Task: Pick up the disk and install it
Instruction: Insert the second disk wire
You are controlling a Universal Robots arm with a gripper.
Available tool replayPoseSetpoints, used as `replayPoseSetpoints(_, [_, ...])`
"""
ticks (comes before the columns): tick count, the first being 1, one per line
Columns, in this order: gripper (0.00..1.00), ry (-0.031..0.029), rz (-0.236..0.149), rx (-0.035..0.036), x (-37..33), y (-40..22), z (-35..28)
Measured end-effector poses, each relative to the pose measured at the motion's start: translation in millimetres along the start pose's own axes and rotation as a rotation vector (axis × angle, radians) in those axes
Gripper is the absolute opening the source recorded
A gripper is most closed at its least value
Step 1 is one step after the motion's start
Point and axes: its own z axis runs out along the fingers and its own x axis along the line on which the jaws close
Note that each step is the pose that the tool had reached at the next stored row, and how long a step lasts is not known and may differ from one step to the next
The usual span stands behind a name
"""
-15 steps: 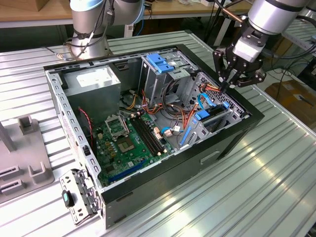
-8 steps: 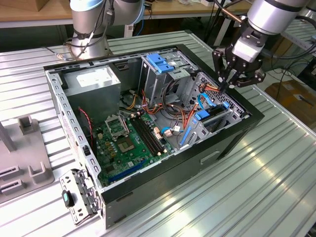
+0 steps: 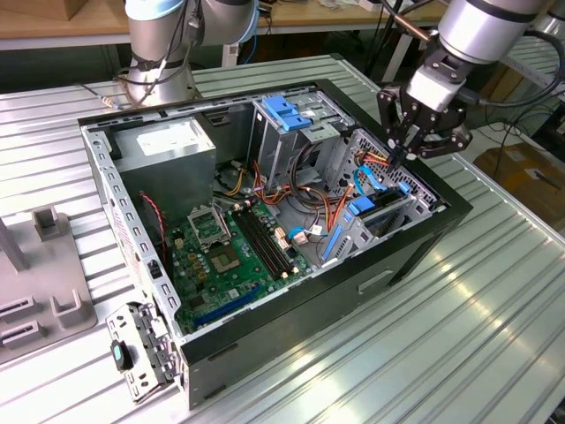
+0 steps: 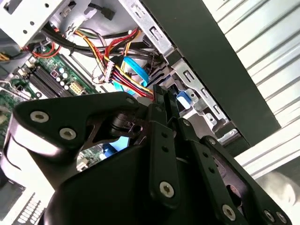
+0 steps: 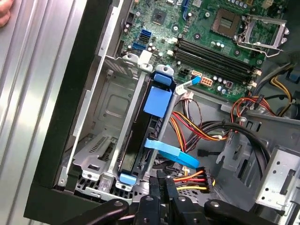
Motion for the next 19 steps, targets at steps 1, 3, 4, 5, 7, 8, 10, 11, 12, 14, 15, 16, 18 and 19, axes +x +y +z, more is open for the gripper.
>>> replayPoseSetpoints(1, [0.17, 0.0012, 0.013, 0.0004, 0.0, 0.0, 0.2])
replayPoseSetpoints(3, [0.17, 0.0044, 0.045, 0.0015, 0.0, 0.0, 0.7])
replayPoseSetpoints(4, [0.17, 0.0057, 0.059, 0.0020, 0.0, 0.1, 0.9])
replayPoseSetpoints(5, [0.17, 0.0086, 0.089, 0.0029, 0.1, 0.1, 1.3])
replayPoseSetpoints(7, [0.17, 0.0091, 0.092, 0.0031, 0.1, 0.1, 1.2])
replayPoseSetpoints(8, [0.17, 0.0091, 0.092, 0.0031, 0.1, 0.1, 1.2])
replayPoseSetpoints(10, [0.17, 0.0090, 0.093, 0.0031, 0.0, 0.2, 1.3])
replayPoseSetpoints(11, [0.17, 0.0090, 0.092, 0.0031, 0.0, 0.1, 1.3])
replayPoseSetpoints(12, [0.17, 0.0090, 0.093, 0.0031, 0.0, 0.1, 1.3])
replayPoseSetpoints(14, [0.17, 0.0091, 0.094, 0.0031, 0.0, 0.1, 1.3])
replayPoseSetpoints(15, [0.17, 0.0093, 0.096, 0.0032, 0.1, 0.1, 1.3])
replayPoseSetpoints(16, [0.17, 0.0098, 0.102, 0.0035, 0.0, 0.1, 1.4])
replayPoseSetpoints(18, [0.17, 0.0123, 0.126, 0.0042, 0.0, 0.1, 1.6])
replayPoseSetpoints(19, [0.17, 0.0132, 0.136, 0.0046, 0.0, 0.2, 1.7])
